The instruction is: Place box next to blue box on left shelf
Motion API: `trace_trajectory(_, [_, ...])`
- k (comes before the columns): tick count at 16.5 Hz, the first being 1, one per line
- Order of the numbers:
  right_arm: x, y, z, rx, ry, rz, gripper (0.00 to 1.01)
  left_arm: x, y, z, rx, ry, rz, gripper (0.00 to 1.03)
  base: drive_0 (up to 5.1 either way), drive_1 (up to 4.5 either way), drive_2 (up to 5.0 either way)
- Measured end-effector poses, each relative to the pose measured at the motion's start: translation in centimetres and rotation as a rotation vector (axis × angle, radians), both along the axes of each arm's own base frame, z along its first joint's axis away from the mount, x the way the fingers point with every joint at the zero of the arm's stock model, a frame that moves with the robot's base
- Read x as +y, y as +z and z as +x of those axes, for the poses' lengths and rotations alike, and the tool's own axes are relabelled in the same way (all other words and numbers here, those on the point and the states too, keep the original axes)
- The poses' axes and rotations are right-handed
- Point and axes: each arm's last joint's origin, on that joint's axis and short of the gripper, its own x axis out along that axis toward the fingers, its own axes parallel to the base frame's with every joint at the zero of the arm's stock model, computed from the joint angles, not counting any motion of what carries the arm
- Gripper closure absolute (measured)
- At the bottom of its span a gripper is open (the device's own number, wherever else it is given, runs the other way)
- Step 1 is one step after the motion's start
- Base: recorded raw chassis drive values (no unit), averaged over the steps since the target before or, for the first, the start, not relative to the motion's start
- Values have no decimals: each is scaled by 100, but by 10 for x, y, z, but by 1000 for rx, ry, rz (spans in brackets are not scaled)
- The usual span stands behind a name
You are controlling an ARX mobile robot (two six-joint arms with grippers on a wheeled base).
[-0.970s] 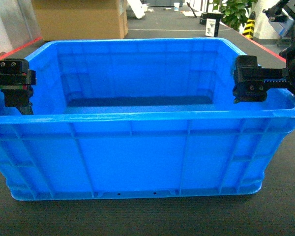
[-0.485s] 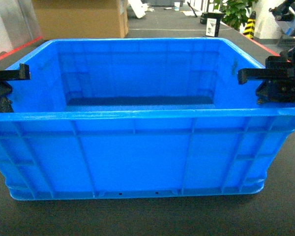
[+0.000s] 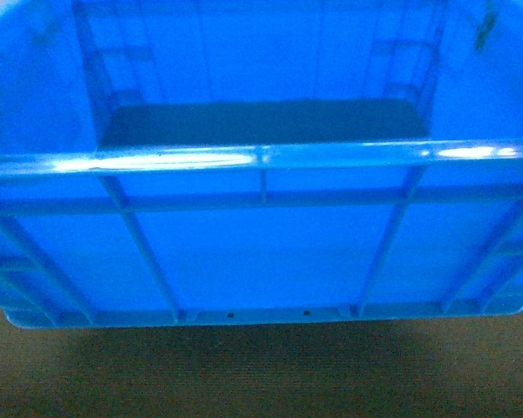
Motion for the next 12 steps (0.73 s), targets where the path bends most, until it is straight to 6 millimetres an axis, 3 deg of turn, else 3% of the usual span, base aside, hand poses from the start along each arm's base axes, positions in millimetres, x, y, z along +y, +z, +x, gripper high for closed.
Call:
trace_trajectory(3, [-4, 9, -39, -81, -27, 5, 92, -7, 11, -40, -120, 0, 15, 93, 0, 0, 0])
trace_trajectory(6, [-5, 5, -72, -104, -42, 21, 92, -5, 7, -70, -201, 10, 47, 93, 0, 0, 0])
trace_trajectory(9, [-9, 4, -87, -131, -59, 32, 92, -3, 12, -78, -223, -7, 40, 93, 0, 0, 0])
trace_trajectory(12, [-10, -6, -90, -117, -52, 24, 92, -2, 6, -80, -167, -17, 27, 93, 0, 0, 0])
